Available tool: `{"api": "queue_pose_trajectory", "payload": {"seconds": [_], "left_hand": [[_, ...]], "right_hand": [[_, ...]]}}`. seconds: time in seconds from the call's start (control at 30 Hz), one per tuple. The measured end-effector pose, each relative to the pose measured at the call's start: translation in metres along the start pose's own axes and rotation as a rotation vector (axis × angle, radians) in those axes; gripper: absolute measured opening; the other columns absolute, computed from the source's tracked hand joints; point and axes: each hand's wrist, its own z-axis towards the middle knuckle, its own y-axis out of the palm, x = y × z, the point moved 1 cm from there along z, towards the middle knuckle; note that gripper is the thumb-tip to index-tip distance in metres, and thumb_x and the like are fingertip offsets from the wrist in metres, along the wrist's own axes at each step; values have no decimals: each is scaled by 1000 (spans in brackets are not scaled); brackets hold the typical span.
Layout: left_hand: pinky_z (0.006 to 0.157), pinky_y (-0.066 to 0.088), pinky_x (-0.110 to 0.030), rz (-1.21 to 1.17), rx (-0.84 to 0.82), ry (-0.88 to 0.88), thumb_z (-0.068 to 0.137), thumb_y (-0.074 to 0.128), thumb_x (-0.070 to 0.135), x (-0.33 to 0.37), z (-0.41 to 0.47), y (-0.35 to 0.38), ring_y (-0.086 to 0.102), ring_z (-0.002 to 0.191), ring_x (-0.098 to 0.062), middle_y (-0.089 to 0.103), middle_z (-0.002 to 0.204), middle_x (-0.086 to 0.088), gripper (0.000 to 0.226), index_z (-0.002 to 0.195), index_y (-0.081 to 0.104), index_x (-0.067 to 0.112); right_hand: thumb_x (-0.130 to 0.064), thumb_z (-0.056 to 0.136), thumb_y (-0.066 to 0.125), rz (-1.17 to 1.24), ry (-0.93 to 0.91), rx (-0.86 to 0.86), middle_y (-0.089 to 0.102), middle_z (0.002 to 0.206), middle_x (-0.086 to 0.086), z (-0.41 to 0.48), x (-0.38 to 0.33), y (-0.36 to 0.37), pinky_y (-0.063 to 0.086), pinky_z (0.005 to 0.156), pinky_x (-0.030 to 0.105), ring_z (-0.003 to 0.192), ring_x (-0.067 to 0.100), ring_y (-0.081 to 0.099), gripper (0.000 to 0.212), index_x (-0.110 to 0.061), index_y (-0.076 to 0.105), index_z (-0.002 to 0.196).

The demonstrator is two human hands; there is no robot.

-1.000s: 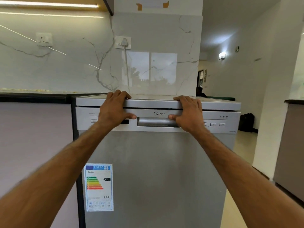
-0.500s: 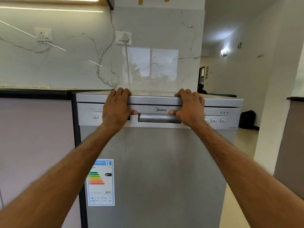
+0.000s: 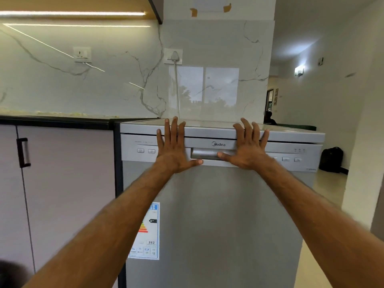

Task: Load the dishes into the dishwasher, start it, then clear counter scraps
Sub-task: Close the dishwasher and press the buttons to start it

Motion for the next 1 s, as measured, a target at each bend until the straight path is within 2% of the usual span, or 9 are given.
{"api": "queue_pose_trajectory", "payload": {"seconds": [0.07, 0.13, 0.23, 0.33, 0.47, 0.57, 0.67, 0.87, 1.0], "left_hand": [[114, -20, -59, -3, -4, -10, 62, 51, 92, -1, 3, 2, -34, 143, -37, -34, 157, -16, 143, 146, -35, 13], [111, -25, -57, -40, -60, 12, 55, 37, 100, 0, 4, -1, -31, 144, -37, -29, 158, -18, 144, 145, -34, 13], [113, -23, -57, -71, -190, 30, 47, 12, 105, -2, -5, -10, -26, 146, -39, -26, 159, -19, 143, 146, -29, 11], [115, -20, -56, -146, -364, 22, 44, 20, 103, -1, -3, -33, -36, 142, -33, -34, 157, -14, 148, 149, -30, 11], [115, -21, -57, -139, -677, 19, 45, 31, 103, -2, 3, -66, -54, 127, -31, -58, 141, -7, 146, 131, -51, 18], [110, -28, -55, -119, -878, 46, 56, 50, 96, -2, 14, -83, -59, 119, -32, -68, 127, -5, 150, 127, -55, 16], [109, -27, -57, -89, -1000, 35, 58, 51, 95, -1, 23, -91, -59, 119, -35, -68, 126, -8, 151, 129, -54, 13], [113, -24, -58, -78, -1158, 2, 50, 43, 98, 2, 32, -102, -60, 115, -36, -69, 123, -10, 150, 120, -58, 13], [111, -21, -56, -67, -1277, 3, 60, 55, 92, 3, 38, -111, -58, 117, -36, -68, 121, -9, 148, 114, -59, 14]], "right_hand": [[-95, 54, 31, -3, -1, 36, -8, 159, 2, 1, 1, 4, -17, 114, 58, 147, 31, -14, 120, -26, 5, 149], [-97, 50, 27, 15, 3, -7, -2, 157, 3, 2, -1, 0, -13, 115, 61, 147, 32, -8, 121, -26, 8, 146], [-92, 57, 41, 39, 21, -140, 2, 158, 5, -7, -5, -12, -10, 116, 63, 148, 34, -7, 122, -22, 7, 151], [-84, 70, 56, 21, 51, -314, -7, 162, 6, -9, -11, -37, -12, 117, 61, 149, 34, -13, 124, -19, -6, 156], [-78, 79, 54, -10, 53, -613, -31, 160, 6, -7, -13, -64, -14, 117, 60, 147, 34, -28, 125, -18, -27, 152], [-74, 79, 59, 7, 45, -755, -39, 156, 4, -1, -11, -80, -15, 117, 58, 145, 32, -33, 127, -21, -32, 150], [-67, 78, 67, 22, 38, -872, -40, 155, 2, 9, -10, -94, -16, 116, 55, 145, 31, -33, 129, -24, -33, 149], [-62, 77, 71, 57, 44, -956, -37, 157, -1, 20, -8, -105, -14, 117, 54, 147, 30, -29, 130, -25, -29, 151], [-63, 78, 69, 93, 43, -1003, -38, 157, -1, 23, -4, -111, -12, 119, 54, 147, 29, -29, 128, -26, -29, 151]]}}
